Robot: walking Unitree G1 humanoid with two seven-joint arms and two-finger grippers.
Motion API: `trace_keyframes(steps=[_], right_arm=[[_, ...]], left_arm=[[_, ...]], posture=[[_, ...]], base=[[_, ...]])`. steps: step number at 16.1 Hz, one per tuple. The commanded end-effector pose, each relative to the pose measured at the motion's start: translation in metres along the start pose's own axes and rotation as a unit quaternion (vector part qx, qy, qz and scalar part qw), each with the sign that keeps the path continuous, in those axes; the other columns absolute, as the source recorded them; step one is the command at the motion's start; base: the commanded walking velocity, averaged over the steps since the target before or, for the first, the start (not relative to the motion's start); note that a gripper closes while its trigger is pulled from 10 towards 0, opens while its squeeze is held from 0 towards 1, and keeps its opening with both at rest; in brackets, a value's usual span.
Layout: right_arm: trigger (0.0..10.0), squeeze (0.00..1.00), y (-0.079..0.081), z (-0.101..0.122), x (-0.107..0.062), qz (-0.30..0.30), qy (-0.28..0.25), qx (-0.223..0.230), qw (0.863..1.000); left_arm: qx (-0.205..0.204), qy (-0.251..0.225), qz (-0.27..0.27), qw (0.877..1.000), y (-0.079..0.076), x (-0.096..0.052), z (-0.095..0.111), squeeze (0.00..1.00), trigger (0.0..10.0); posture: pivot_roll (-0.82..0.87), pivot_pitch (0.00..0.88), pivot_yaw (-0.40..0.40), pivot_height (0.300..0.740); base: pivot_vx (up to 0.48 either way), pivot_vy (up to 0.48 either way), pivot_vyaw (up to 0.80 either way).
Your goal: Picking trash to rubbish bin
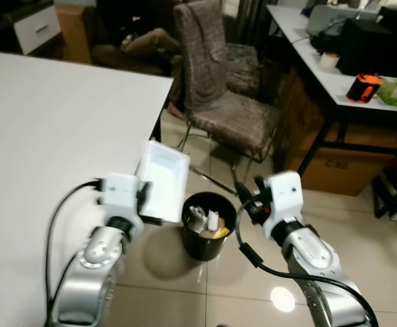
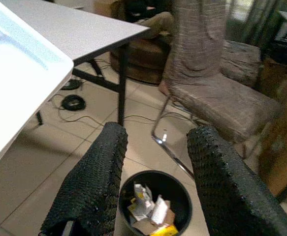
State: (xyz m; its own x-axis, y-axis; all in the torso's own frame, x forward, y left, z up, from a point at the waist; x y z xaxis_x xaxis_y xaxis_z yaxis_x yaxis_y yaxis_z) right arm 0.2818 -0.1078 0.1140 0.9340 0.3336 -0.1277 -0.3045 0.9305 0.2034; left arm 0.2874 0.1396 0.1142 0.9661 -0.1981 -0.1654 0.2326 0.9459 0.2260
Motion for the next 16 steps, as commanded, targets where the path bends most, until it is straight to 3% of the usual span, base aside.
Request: trace_keyframes(steps=[1,2,11,16], right_arm=[[10.0,0.0,0.002,0.002,0.0,0.003,-0.007,0.005,1.0],[10.0,0.0,0.001,0.002,-0.001,-0.001,-0.008,0.007,1.0],[10.0,0.0,-0.005,-0.007,-0.012,-0.008,0.018,0.01,1.0],[10.0,0.0,-0.005,-0.017,-0.012,0.001,0.048,-0.005,0.999]], left_arm=[[0.0,-0.026,0.004,1.0,0.004,0.0,0.012,0.0,10.0],[0.025,-0.03,0.005,0.999,0.004,0.001,0.015,0.0,10.0],[0.053,-0.053,-0.016,0.997,-0.004,-0.003,0.016,0.0,10.0],[0.072,-0.052,-0.031,0.996,-0.009,-0.005,0.013,0.0,10.0]], posture=[[-0.02,0.0,-0.06,0.74],[-0.03,0.0,-0.056,0.74],[-0.04,0.018,-0.06,0.74],[-0.04,0.02,-0.063,0.74]], base=[[0.0,0.0,-0.8],[0.0,0.0,-0.8],[0.0,0.0,-0.8],[0.288,0.0,-0.1]])
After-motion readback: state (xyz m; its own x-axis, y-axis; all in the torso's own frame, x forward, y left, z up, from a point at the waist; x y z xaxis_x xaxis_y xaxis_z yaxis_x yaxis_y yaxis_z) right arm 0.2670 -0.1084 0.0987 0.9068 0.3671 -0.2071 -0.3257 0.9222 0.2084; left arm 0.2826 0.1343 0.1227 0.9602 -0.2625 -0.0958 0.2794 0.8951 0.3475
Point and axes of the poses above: a point about 5 cm out from each wrist's last joint towards the gripper, its own x axis pointing out of the wrist towards the gripper, its own z axis along the axis of the wrist's last joint, y = z × x, the point moved 3 cm from there along x, pointing out of the wrist towards the gripper, and after that the axes turned 12 degrees about x, right-handed, at the moved point
